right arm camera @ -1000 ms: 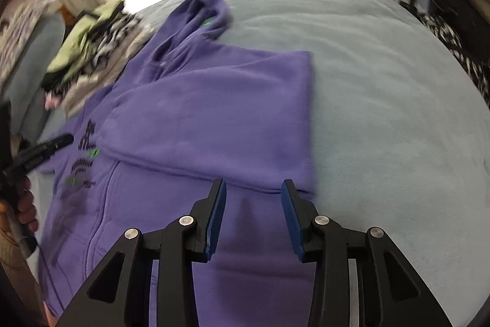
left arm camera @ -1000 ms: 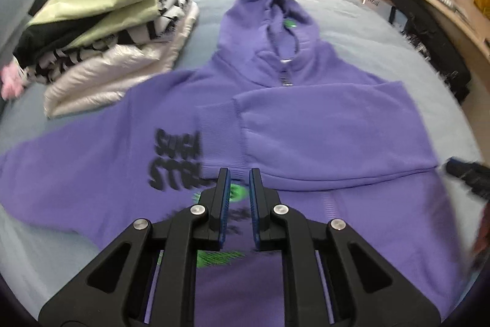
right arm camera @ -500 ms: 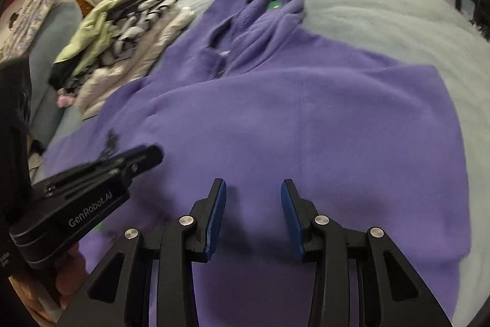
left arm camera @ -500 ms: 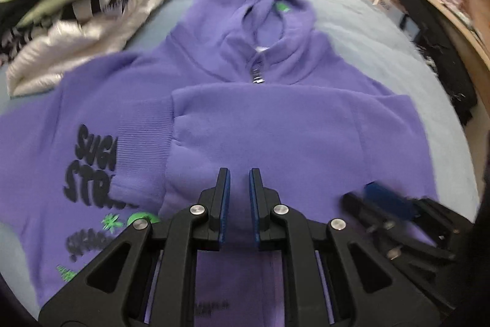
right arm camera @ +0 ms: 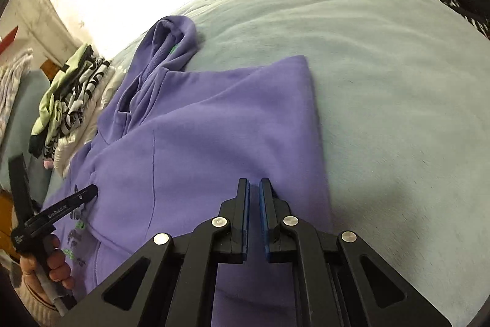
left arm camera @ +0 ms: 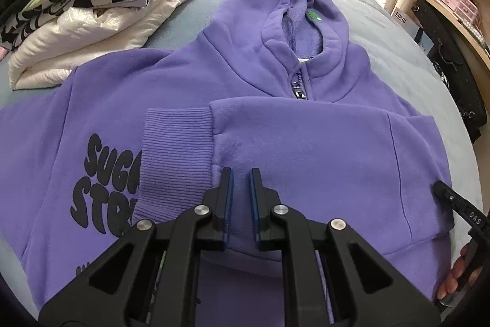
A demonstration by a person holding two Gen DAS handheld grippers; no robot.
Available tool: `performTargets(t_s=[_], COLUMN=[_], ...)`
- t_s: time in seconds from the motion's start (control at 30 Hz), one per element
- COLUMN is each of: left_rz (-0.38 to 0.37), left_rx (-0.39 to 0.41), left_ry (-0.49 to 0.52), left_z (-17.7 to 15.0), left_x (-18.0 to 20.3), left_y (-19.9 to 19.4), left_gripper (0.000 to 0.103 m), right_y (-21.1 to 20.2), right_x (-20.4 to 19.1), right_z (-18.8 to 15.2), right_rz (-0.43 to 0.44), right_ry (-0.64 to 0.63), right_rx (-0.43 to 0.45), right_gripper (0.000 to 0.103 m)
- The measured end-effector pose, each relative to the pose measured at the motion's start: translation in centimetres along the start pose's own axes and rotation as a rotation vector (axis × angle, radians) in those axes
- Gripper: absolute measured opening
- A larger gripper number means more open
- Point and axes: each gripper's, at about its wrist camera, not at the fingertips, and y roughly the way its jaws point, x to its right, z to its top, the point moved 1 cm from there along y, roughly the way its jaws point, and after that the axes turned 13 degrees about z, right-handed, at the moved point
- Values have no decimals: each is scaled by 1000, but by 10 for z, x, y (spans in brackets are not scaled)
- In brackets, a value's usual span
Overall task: Fold large clothes
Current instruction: 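Lay the sleeve flat across the front and open the left tool, then move the left tool to the other sleeve cuff and grasp it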
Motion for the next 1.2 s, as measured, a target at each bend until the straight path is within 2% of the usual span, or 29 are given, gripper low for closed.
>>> performTargets(t_s=[0.1,0.13,0.27,0.57,0.63,0.7,0.77,0.8,0.97,1.2], left_rz=[17,22,53,62,66,77,97,105,150,186], left_rx=[11,14,48,123,130,141,155,167,202,169], left_ry=[23,32,73,91,94,96,81,72,26,-97], left_z=[-3,-3,-4,-23,-31,-38,-45,-48,-60,-71], left_x=[2,3,4,-21,-33,-49,-68,-80,-143,-255], left_y=[-6,-8,-28,-110,-128,-144,-158,-165,-185,-183], left_gripper=[9,9,10,10,10,17,39,42,43,43], right_y=[-5,-6,-17,-77,-88,-97,-104,-106,-101,-71], right_x=[-6,-2,-28,-104,-126,-149,-176,-188,-262,-393], right_z=[-7,-8,-23,-63,-75,-88,-101,-107,-132,-163], right_rz=[-39,-43,-72,-20,-10,-7,-2,0,10,42], right_ry=[-31,-40,-84,-118,-118,-119,-121,-122,-146,-260], right_rx=[-13,-19,-25,-27,-21,-10,-3,-1,6,-8], right_gripper=[10,15,34,38,48,58,59,59,59,59])
